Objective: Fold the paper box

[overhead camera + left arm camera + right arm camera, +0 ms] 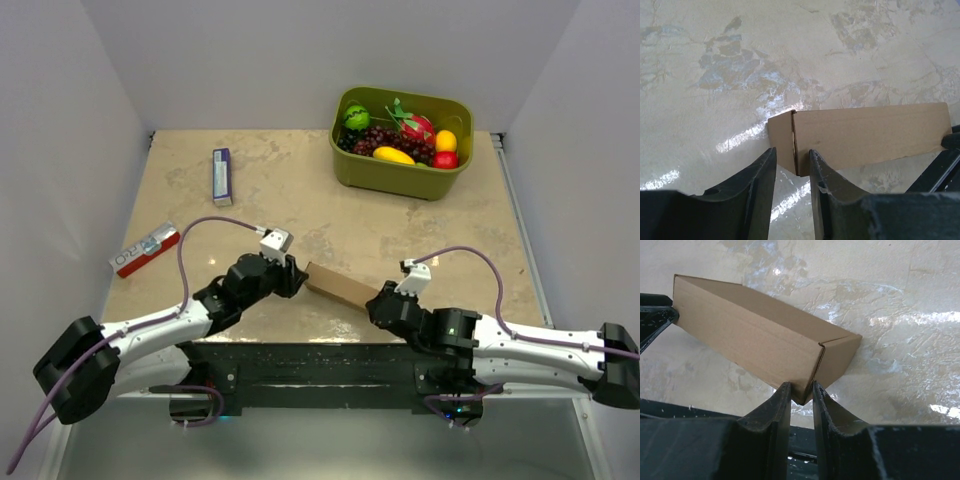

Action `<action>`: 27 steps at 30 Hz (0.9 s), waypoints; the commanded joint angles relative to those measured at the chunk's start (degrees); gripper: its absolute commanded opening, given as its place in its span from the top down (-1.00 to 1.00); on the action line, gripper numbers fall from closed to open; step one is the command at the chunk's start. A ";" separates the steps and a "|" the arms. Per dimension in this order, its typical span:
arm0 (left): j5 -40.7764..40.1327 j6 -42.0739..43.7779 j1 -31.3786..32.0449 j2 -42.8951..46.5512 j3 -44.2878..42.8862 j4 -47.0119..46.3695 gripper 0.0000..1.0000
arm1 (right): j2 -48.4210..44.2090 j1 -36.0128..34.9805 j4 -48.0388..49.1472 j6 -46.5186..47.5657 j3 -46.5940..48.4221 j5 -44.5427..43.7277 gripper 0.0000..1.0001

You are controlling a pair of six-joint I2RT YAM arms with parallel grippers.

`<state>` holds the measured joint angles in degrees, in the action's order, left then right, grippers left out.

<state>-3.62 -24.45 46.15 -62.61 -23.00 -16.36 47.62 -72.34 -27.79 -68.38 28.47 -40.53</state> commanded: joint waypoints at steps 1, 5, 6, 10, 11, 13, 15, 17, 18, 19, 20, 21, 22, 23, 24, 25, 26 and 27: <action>-0.34 -2.09 -0.10 0.91 3.23 3.00 0.22 | -0.77 -0.35 -0.86 2.46 0.71 4.67 0.49; 0.19 -2.27 -0.10 1.09 4.11 3.00 0.13 | -0.95 -0.44 1.16 3.34 -0.34 5.90 0.40; 0.28 -2.36 -0.10 1.00 4.02 2.91 0.11 | -0.77 -0.52 1.68 3.25 -0.60 6.17 0.39; 0.63 -1.83 -0.10 0.56 3.41 3.00 0.00 | 0.37 -0.52 4.49 3.78 -1.22 6.87 0.30; 0.63 -1.75 -0.10 0.56 3.32 3.17 -0.04 | 0.89 -0.44 4.67 4.04 -1.14 6.96 0.26; 0.63 -1.74 -0.10 0.65 3.40 3.26 -0.09 | 1.34 -0.52 4.76 4.31 -0.70 7.05 0.21; 0.54 -1.66 -0.10 0.56 3.58 3.09 -0.13 | 1.60 -0.44 5.03 4.66 -0.70 6.96 0.15; 0.10 -1.57 -0.10 0.30 3.41 3.00 -0.18 | 1.60 -0.44 5.47 4.75 -0.96 6.61 0.09; 0.10 -1.48 -0.01 -0.05 3.14 2.91 -0.20 | 1.60 -0.52 5.81 4.66 -1.13 6.43 0.07; 0.10 -1.31 -0.10 -0.32 2.88 2.65 -0.22 | 1.52 -0.44 6.34 4.66 -1.40 6.08 0.05; 0.10 -1.13 -0.10 -0.58 2.53 2.21 -0.25 | 1.69 -0.44 6.61 4.66 -1.40 5.38 -0.01; 0.01 -0.61 -0.10 -1.45 2.00 2.12 -0.25 | 2.04 -0.44 6.96 4.57 -1.31 5.38 -0.04; 0.10 -0.25 -0.10 -1.90 0.69 2.12 -0.27 | 2.30 -0.44 7.48 4.74 -1.05 5.20 -0.07; -0.25 0.18 -0.01 -2.42 -0.10 2.73 -0.30 | 2.74 -0.44 8.01 5.88 -0.87 4.77 -0.14; -0.42 0.89 -0.18 -3.21 -0.98 3.08 -0.31 | 3.88 -0.35 9.93 7.02 -0.78 4.59 -0.18; -0.60 1.33 -0.36 -3.57 -2.64 3.61 -0.32 | 5.02 -0.35 10.82 8.08 0.00 4.41 -0.27; -0.78 1.68 -0.53 -3.75 -3.53 3.96 -0.36 | 6.16 0.09 11.26 10.00 0.79 4.24 -0.32; -0.69 2.21 -1.06 -3.92 -4.41 4.23 -0.37 | 9.39 0.52 11.44 10.98 1.76 4.41 -0.39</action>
<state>-3.40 -24.88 46.11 -66.15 -22.46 -11.11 51.44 -72.47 -20.69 -62.54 27.64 -33.89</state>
